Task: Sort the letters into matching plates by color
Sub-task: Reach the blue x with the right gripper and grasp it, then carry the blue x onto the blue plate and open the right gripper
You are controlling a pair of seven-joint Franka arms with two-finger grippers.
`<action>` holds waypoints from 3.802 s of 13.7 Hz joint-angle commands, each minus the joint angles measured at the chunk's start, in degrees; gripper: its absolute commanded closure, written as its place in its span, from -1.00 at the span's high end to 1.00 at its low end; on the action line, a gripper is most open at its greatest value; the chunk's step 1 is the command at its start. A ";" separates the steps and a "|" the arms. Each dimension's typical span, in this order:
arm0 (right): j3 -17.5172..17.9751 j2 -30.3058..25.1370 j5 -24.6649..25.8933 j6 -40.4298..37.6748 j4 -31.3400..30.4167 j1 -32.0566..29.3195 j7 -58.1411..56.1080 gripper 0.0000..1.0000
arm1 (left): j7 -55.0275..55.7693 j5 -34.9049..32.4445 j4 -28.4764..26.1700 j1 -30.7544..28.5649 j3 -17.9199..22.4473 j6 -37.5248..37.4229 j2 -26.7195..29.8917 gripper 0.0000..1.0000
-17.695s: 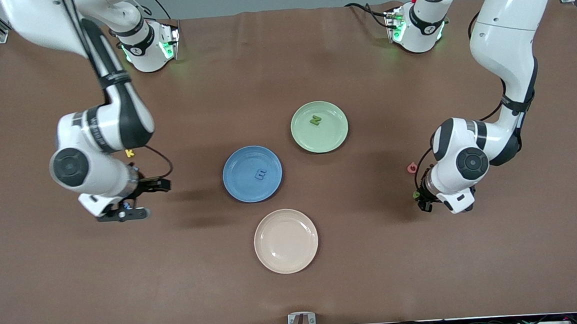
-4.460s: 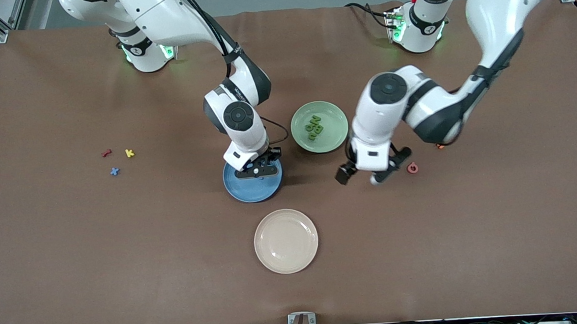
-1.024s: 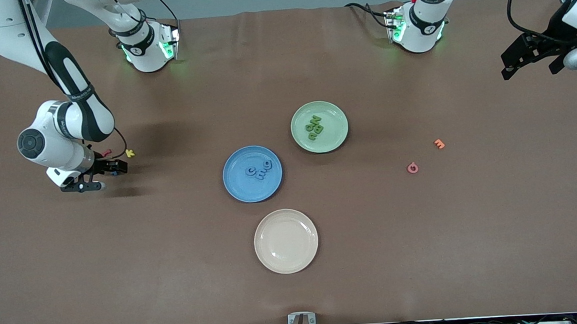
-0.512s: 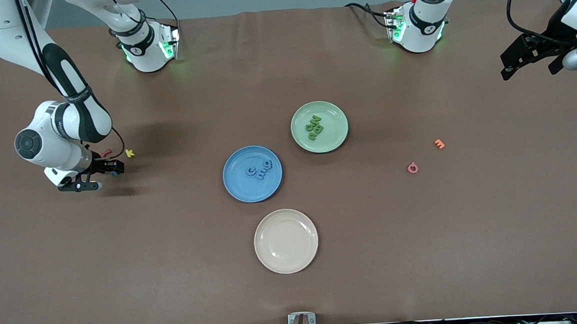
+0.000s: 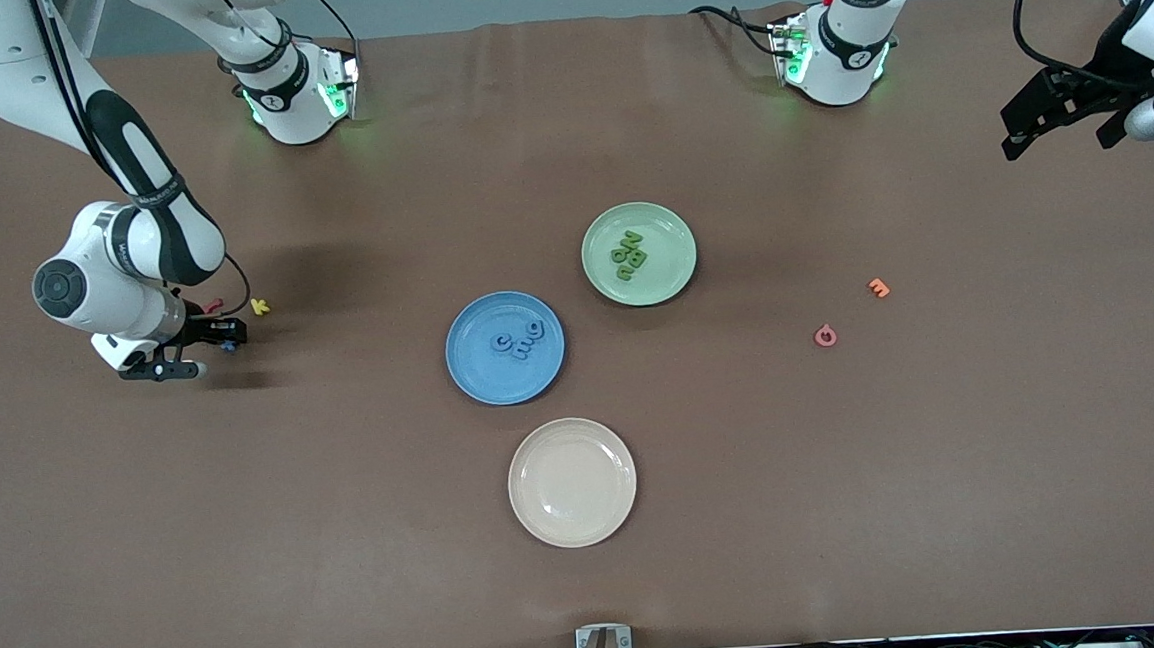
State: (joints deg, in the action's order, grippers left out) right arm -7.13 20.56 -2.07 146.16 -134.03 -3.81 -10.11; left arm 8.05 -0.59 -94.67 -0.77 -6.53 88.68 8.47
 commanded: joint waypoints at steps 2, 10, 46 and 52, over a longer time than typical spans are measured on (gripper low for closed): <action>1.07 0.18 0.57 1.05 -0.18 -1.20 0.27 -0.41 | -1.02 -0.82 -0.25 -0.02 -0.06 -0.43 0.50 1.00; 1.24 -0.95 0.66 1.05 2.45 -0.41 -0.35 -0.70 | -1.11 -0.82 -0.25 -0.02 -0.06 -1.05 0.76 1.00; 1.51 7.48 -7.16 -14.15 26.10 41.26 27.25 -0.65 | -1.02 -0.73 0.45 -0.11 0.20 -1.84 0.94 1.00; 1.60 8.54 -7.16 -14.68 27.60 41.69 27.86 0.99 | -0.67 -0.03 0.45 -0.11 0.20 -1.84 0.85 1.00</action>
State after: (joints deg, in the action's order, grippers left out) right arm -4.86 27.84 -8.10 132.10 -108.39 36.94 17.55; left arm 8.05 -0.59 -94.49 -0.78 -6.19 87.69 8.81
